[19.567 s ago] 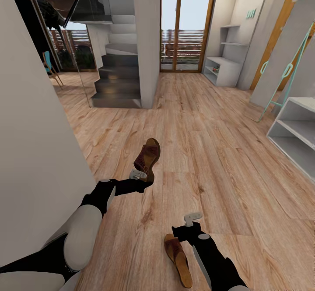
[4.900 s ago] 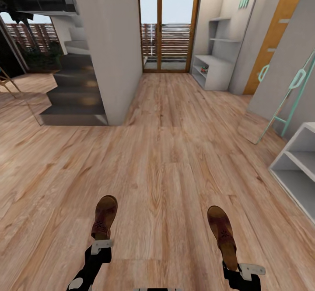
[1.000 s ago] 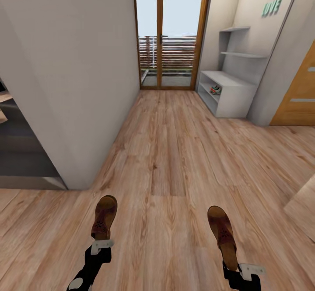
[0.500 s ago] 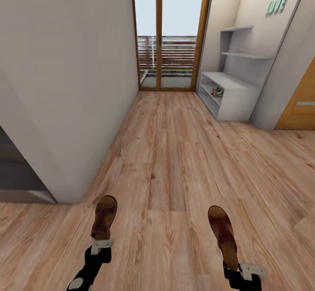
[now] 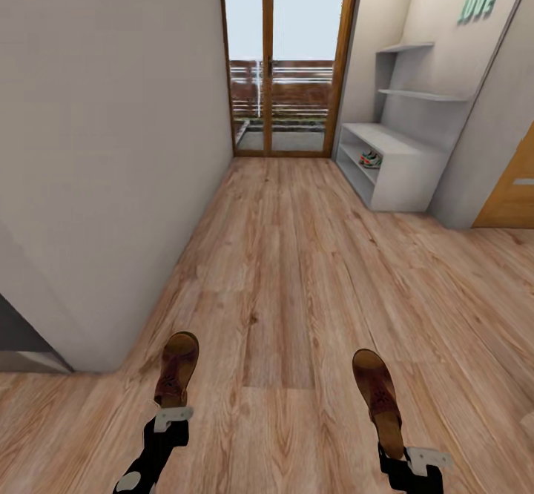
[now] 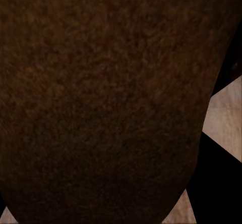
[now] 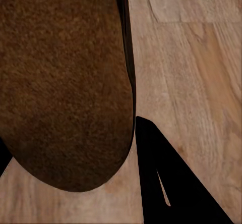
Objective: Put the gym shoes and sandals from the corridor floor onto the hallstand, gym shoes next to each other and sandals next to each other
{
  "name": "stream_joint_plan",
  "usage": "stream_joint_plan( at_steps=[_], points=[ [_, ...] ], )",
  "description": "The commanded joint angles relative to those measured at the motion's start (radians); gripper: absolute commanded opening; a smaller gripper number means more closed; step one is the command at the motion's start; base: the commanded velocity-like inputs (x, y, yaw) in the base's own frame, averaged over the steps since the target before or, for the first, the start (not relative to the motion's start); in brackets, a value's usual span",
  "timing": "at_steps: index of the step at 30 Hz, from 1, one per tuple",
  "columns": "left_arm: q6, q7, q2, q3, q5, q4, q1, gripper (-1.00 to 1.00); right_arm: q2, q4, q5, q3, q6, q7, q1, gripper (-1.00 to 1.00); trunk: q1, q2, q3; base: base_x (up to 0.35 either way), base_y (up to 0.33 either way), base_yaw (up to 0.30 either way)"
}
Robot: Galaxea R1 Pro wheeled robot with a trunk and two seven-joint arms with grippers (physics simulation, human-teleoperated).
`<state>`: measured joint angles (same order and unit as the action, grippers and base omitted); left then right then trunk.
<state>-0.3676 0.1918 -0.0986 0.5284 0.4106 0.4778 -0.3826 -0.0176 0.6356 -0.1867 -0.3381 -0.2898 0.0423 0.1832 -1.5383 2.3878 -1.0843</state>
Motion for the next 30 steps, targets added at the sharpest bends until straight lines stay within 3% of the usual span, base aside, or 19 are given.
stream_joint_plan(
  at_steps=[1,30],
  points=[
    [-0.003,0.008,-0.001,0.008,0.005,0.001,-0.001,-1.00,0.000,0.000,-0.006,-0.006,-0.003,0.003,0.001,-1.00,0.000,0.000,-0.001,0.340,-0.075,0.000],
    [-0.004,0.008,-0.002,0.007,0.004,-0.001,0.004,-1.00,0.001,0.000,-0.005,-0.006,-0.003,0.004,0.001,-1.00,0.000,0.000,0.011,0.339,-0.075,0.000]
  ],
)
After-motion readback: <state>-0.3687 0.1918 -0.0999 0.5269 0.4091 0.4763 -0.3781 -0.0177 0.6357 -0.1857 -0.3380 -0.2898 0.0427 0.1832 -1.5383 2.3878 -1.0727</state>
